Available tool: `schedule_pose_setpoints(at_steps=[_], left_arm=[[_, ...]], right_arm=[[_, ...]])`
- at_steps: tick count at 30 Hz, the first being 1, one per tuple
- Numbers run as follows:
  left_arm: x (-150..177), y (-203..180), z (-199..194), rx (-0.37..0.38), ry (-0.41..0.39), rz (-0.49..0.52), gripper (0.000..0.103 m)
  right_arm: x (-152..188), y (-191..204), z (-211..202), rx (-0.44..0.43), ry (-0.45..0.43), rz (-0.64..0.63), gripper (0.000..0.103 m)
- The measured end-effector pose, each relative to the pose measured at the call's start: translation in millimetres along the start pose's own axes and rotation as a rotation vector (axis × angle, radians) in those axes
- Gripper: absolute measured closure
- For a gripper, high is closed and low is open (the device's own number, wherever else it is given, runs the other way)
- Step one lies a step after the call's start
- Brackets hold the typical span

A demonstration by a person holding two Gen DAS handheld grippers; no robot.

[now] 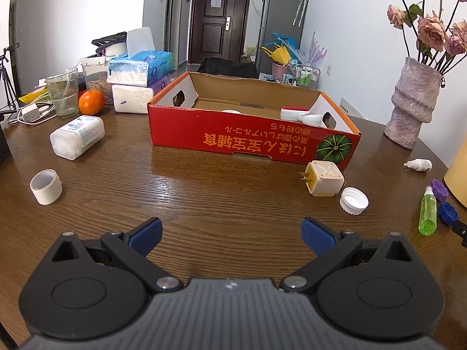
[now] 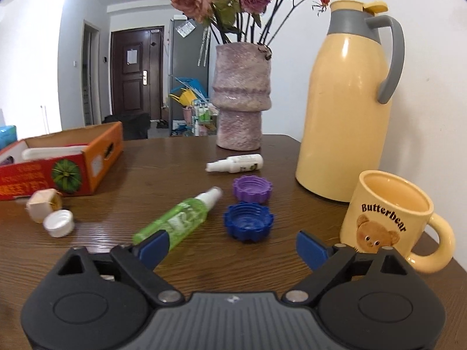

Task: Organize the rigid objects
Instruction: 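Move the left gripper to the white plug while the right gripper grasps the blue cap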

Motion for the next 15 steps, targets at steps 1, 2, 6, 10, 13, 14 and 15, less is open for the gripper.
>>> schedule_pose_setpoints(at_steps=[1,2,6,10,13,14,15], left_arm=[[0,-2,0,0.003,0.001,-0.001,0.0],[0,-3,1,0.004,0.002,0.0,0.0],[-2,-13,5,0.012,0.007,0.005,0.0],[-5,-25,12,0.023,0.019,0.007,0.0],[-8,-35,19,0.032,0.032,0.007,0.0],[-8,-38,22,0.033,0.036,0.008,0.0],[-9,-41,23,0.034,0.037,0.009,0.0]], right_arm=[[-1,-2,4,0.008,0.005,-0.007,0.015],[-3,-4,9,0.015,0.012,-0.012,0.015],[-8,-13,27,0.042,0.04,-0.016,0.021],[-12,-19,46,0.042,0.076,-0.004,0.025],[-18,-22,56,0.051,0.083,0.001,0.027],[-20,-23,60,0.052,0.09,0.003,0.028],[-20,-24,63,0.048,0.097,0.006,0.031]])
Point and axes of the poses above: each gripper's, at about its wrist camera, not at the fingertips, and z roughly the way its jaws point, y to its left, x to its underside, the point moved 8 cm from there along z, roughly the way its jaws point, and after that the axes turned 9 degrees about y, right-handed, at the moved point
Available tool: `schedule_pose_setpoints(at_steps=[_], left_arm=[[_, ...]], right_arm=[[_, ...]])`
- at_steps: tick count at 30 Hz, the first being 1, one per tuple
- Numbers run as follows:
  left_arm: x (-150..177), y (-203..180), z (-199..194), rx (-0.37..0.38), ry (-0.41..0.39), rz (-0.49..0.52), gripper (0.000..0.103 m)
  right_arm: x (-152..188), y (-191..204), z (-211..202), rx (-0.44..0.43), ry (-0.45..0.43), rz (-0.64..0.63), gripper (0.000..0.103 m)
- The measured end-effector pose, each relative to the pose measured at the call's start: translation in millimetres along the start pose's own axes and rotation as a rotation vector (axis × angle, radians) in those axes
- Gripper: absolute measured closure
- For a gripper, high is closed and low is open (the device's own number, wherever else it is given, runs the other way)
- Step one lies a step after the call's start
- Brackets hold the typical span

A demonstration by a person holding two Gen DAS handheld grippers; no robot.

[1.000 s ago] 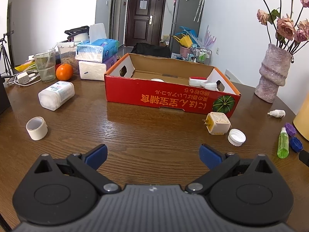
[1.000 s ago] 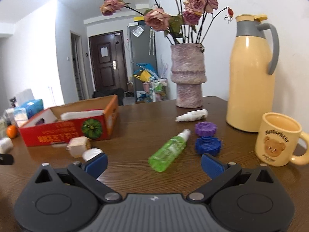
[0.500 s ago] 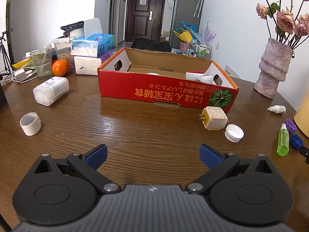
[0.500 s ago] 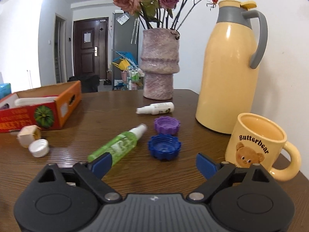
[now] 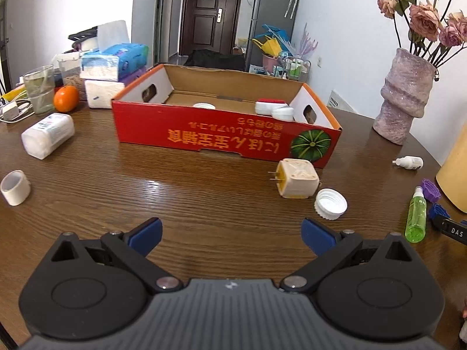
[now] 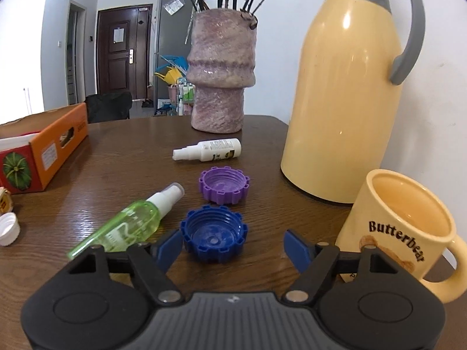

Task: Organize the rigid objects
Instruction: 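Move the left gripper to the white plug while the right gripper grasps the blue cap, then grasp the white plug adapter with the left gripper and lift it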

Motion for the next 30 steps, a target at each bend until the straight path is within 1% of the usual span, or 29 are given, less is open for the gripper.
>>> schedule_pose_setpoints(at_steps=[1,3,4,5,6,9,19,24,27,30], left_arm=[[-2,-3,2,0.001,-0.001,0.0,0.0],[-5,-9,5,-0.002,-0.003,0.004,0.0],[-7,-12,6,-0.003,-0.007,0.006,0.0],[-8,-15,7,-0.003,-0.009,0.008,0.0],[-10,-18,9,-0.002,-0.009,0.01,0.0],[-16,-27,16,0.0,-0.01,0.013,0.0],[-39,-52,56,-0.029,0.007,-0.008,0.0],[-44,-61,76,-0.045,0.026,-0.01,0.0],[-50,-64,83,-0.064,0.018,-0.012,0.0],[-54,-68,90,-0.067,0.016,-0.007,0.0]], right_arm=[[-1,0,3,-0.006,0.009,0.003,0.033],[-3,-1,9,-0.02,0.028,0.006,0.044],[-3,-1,13,-0.025,0.04,0.006,0.048],[-3,0,16,-0.036,0.053,0.004,0.058],[-4,0,16,-0.05,0.049,0.005,0.058],[-5,5,16,-0.057,0.046,-0.017,0.058],[-10,8,1,-0.049,-0.036,-0.012,0.058],[-12,9,-2,-0.059,-0.057,0.001,0.058],[-12,12,-3,-0.065,-0.066,0.0,0.058],[-12,14,-3,-0.071,-0.066,-0.004,0.058]])
Point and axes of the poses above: each gripper's, at about its wrist camera, not at the fingertips, and z roughly the way its jaws point, y to its left, x to its underside, the point moved 8 cm from there along z, roughly the way its jaws point, and after that the axes turned 9 degrees about y, right-handed, at the moved point
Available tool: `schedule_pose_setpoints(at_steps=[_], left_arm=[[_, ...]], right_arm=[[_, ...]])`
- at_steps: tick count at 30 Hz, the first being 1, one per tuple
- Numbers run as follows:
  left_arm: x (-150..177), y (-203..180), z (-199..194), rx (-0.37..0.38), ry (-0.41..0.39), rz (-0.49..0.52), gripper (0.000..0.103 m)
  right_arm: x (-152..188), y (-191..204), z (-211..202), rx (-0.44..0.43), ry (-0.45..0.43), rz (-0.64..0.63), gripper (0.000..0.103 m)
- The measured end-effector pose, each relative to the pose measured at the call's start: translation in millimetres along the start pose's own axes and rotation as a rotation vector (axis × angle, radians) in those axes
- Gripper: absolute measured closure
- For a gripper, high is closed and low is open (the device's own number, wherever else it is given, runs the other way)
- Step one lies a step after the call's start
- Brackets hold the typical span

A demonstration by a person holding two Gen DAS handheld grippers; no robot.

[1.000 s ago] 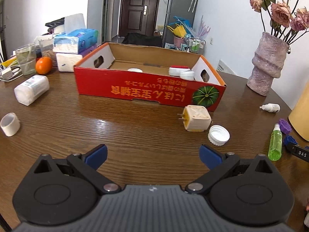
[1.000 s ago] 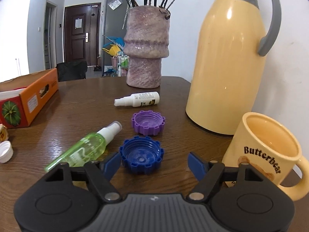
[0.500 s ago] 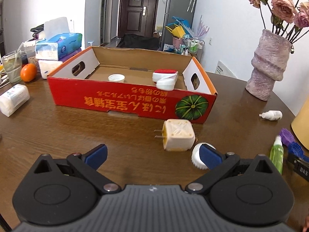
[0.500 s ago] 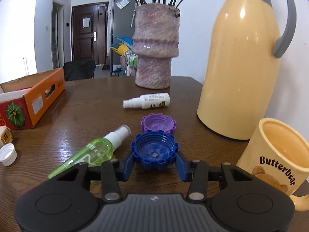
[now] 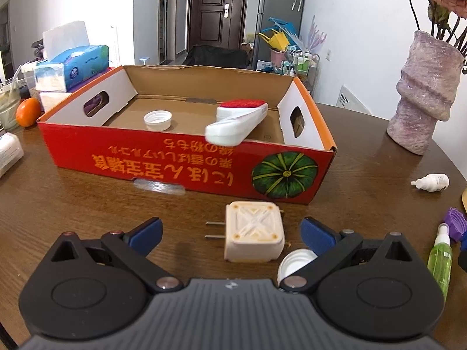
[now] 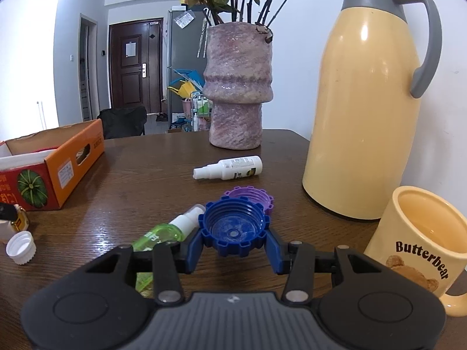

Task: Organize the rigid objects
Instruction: 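Grasp the white plug adapter with the left gripper and lift it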

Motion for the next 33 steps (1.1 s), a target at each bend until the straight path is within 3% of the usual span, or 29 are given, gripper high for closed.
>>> schedule_pose_setpoints(at_steps=[18,20,33], left_arm=[[5,-2,18,0.025,0.05,-0.011,0.029],[5,-4,17,0.022,0.044,0.008,0.037],[8,2,5,0.073,0.016,0.029,0.037]], right_arm=[[1,2,-4,-0.009,-0.012,-0.005,0.058],[1,3,-4,-0.008,-0.012,-0.005,0.058],[0,3,-11,0.009,-0.045,-0.011,0.058]])
Point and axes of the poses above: each gripper's, at about its wrist camera, not at the fingertips, and z roughly the way its jaws point, y to its left, x to its underside, the point moved 8 cm from there along z, roughly the way its jaws point, and after that the axes turned 9 degrees about y, right-handed, at the moved point
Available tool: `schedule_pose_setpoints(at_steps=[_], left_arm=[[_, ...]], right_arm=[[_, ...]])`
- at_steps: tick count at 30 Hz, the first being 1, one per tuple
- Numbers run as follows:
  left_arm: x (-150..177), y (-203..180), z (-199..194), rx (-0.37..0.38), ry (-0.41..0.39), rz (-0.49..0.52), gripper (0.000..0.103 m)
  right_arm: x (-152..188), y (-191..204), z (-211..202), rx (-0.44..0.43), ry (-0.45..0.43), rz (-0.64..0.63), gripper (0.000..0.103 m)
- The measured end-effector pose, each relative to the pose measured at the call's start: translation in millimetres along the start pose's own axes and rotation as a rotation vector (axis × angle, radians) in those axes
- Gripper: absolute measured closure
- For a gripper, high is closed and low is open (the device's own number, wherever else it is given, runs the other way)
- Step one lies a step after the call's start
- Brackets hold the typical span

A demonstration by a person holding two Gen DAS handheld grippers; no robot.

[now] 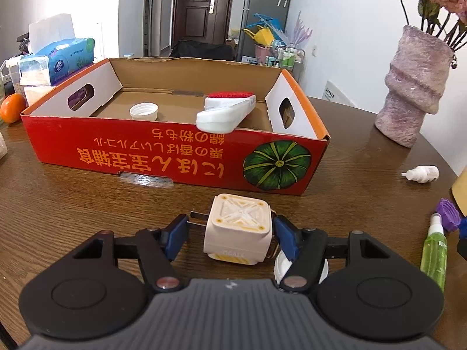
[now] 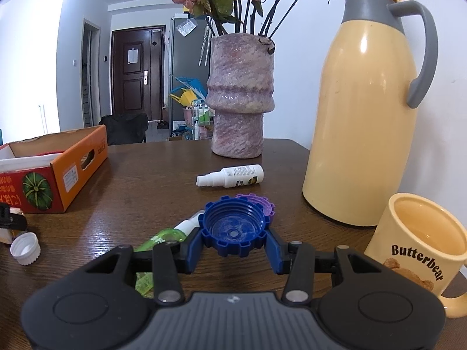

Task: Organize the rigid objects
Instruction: 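Grasp the white plug adapter with the left gripper and lift it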

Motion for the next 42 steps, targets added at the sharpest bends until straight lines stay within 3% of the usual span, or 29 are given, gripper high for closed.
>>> schedule_pose_setpoints(at_steps=[18,42], left_arm=[[21,33,-57,0.057,-0.076,0.009,0.038],[35,108,-136,0.065,-0.18,-0.062,0.038]], right_arm=[[2,29,-45,-0.035,-0.112,0.025,0.058],[32,146,-106,-0.22,-0.146,-0.076,0.058]])
Point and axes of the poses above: each gripper's, at about its wrist camera, not at the fingertips, and z roughly the way its jaws point, y to its left, x to its underside, the point moved 8 cm from there along z, roughly the way its jaws point, and after that the axes turned 9 degrees about y, right-handed, at the moved point
